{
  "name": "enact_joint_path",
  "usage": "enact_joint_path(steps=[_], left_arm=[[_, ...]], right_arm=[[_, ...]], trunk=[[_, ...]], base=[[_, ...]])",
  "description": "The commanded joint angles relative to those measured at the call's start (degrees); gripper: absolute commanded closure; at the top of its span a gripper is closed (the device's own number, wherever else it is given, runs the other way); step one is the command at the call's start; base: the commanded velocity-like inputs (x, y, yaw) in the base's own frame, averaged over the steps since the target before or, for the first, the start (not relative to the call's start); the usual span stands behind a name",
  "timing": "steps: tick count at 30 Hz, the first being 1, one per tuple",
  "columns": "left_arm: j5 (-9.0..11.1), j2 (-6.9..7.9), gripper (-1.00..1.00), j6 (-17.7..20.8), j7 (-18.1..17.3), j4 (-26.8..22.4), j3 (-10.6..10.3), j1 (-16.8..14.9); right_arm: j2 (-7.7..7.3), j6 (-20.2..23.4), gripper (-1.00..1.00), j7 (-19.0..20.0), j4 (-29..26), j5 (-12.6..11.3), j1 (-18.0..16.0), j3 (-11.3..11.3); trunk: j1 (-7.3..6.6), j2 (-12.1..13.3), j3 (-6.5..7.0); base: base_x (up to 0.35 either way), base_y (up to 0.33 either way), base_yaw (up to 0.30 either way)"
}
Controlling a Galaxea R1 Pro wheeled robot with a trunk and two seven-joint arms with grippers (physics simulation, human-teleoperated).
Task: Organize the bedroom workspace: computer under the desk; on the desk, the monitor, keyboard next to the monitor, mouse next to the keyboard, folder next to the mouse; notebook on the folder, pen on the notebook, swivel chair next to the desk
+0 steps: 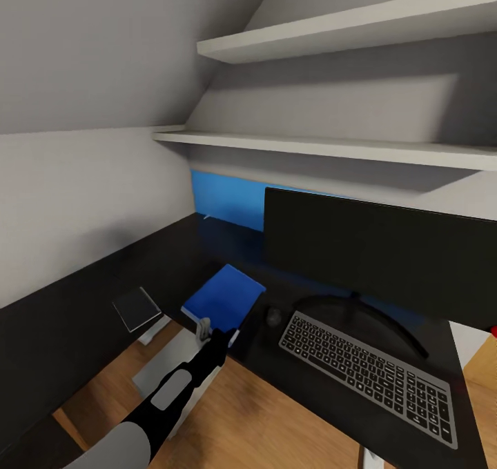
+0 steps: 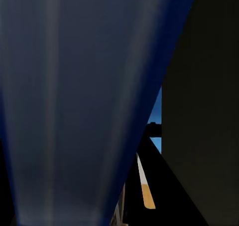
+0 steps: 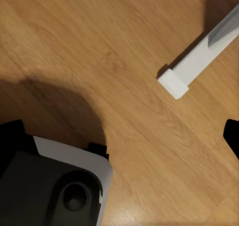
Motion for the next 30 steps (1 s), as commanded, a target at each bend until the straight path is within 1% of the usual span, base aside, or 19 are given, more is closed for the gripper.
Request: enact_joint_path(steps=[1, 8, 14, 30], left_arm=[[0.6, 0.02, 1.00, 0.3, -0.2, 0.1, -0.1, -0.1], [0.3, 0.00, 1.00, 0.2, -0.2, 0.1, -0.1, 0.0], [0.3, -0.01, 1.00, 0.2, -0.1, 0.1, -0.1, -0.1], [0.0, 0.15, 1.00, -0.4, -0.4, 0.0, -0.5, 0.0]], right_arm=[[-0.08, -0.1, -1.00, -0.4, -0.1, -0.6, 0.0, 0.2], [-0.12, -0.1, -1.00, -0.3, -0.2, -0.4, -0.1, 0.3], [-0.12, -0.1, -1.00, -0.3, -0.2, -0.1, -0.2, 0.2], [-0.12, -0.1, -1.00, -0.3, -0.2, -0.1, -0.2, 0.1]], trunk=[[0.01, 0.0, -0.05], [0.01, 0.0, -0.05], [1.32, -2.4, -1.13], [1.32, -2.4, -1.13]], base=[[0.000, 0.000, 0.000], [0.000, 0.000, 0.000], [0.000, 0.000, 0.000], [0.000, 0.000, 0.000]])
